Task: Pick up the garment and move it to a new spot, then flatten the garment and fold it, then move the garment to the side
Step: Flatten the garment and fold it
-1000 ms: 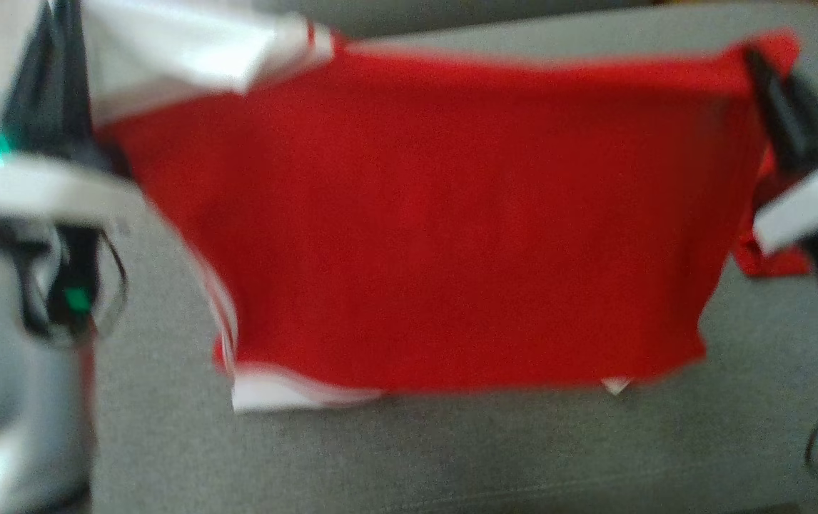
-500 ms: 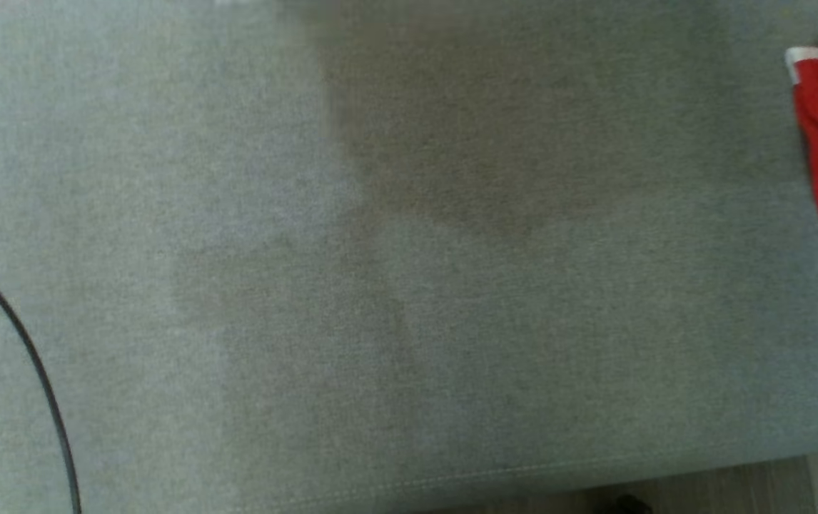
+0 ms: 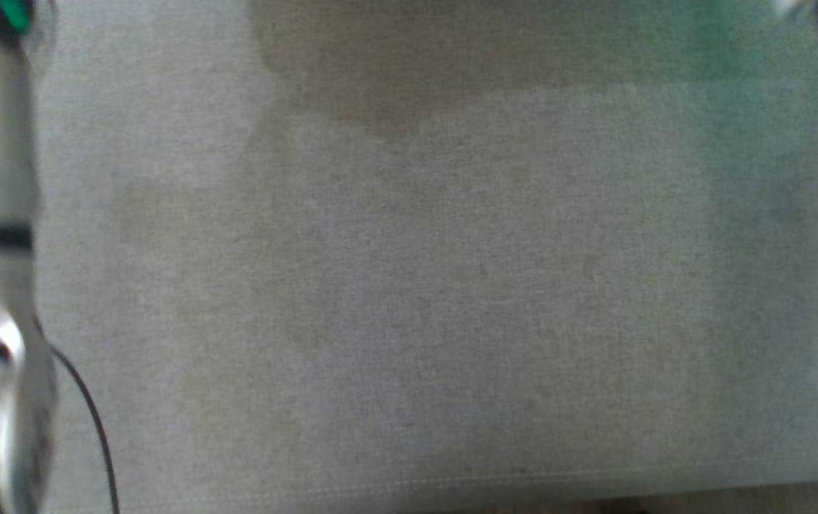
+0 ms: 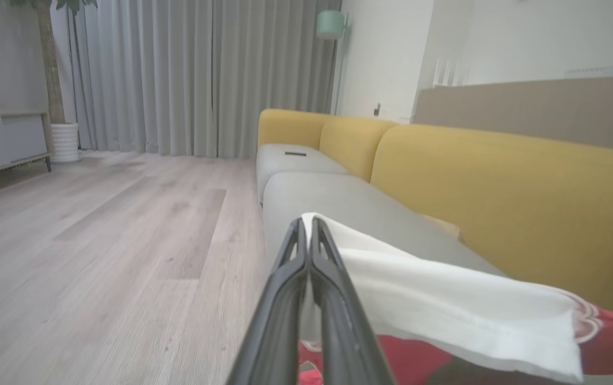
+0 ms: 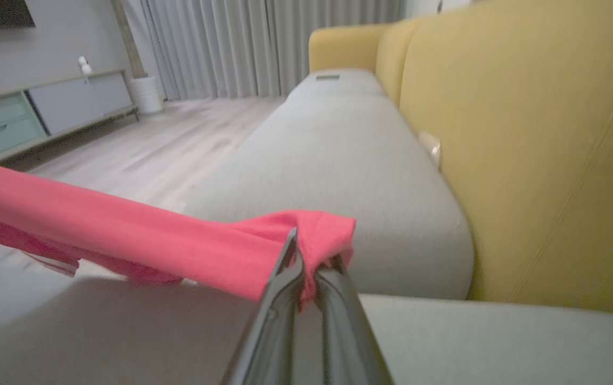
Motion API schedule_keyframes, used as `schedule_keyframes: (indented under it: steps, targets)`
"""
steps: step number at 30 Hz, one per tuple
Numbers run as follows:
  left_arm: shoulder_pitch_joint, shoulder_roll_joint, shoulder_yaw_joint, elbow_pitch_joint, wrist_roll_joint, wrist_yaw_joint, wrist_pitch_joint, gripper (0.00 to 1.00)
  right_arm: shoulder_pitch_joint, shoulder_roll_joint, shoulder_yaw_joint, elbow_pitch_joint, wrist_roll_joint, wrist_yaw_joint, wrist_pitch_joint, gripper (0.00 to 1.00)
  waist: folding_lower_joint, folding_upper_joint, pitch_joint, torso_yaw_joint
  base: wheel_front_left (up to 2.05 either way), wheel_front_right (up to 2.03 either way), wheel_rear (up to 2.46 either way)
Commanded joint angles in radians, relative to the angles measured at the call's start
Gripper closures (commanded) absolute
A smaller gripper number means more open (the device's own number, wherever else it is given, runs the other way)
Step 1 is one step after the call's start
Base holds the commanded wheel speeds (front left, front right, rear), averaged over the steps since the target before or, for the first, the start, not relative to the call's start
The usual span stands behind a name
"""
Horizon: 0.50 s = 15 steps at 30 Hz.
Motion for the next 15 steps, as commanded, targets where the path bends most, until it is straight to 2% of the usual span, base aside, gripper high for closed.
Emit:
schedule_keyframes:
  steps: [1,8,15]
  targets:
    - [-0.017,0.055,0.021,-0.041,-0.004,0.003,-0.012,1.00,-0.001,-0.014,0.001,-0.020,0.014,-0.001,0.006,1.00,-0.0001,0.0000,-0.005,0.004,0.00,0.00,0.00]
    - [0.314,0.086,-0.013,-0.177,-0.006,0.003,-0.012,1.00,0.177,-0.111,0.203,-0.110,0.155,-0.001,0.113,1.00,-0.0001,0.0000,-0.073,0.015,0.00,0.00,0.00]
    - [0.607,0.146,-0.047,-0.308,-0.022,0.002,-0.012,1.00,0.309,-0.235,0.362,-0.235,0.241,-0.001,0.154,1.00,-0.0001,0.0000,-0.163,0.020,0.00,0.00,0.00]
